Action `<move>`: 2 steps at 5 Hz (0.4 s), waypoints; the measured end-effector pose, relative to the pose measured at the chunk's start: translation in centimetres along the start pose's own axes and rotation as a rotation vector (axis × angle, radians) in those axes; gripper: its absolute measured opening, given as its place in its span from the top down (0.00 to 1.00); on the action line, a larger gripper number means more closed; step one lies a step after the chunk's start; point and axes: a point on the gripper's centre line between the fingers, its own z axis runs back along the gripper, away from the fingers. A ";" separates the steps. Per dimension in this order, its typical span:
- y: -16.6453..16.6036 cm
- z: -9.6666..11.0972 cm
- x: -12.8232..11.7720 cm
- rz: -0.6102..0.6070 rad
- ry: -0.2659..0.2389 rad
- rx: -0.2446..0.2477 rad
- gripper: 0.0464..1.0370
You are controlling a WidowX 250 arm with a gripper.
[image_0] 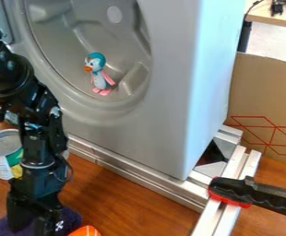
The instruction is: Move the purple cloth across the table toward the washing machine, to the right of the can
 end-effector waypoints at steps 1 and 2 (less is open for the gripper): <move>0.0 -0.3 0.8 0.012 0.045 0.016 0.04; 0.3 -0.4 1.6 0.039 0.070 0.051 0.04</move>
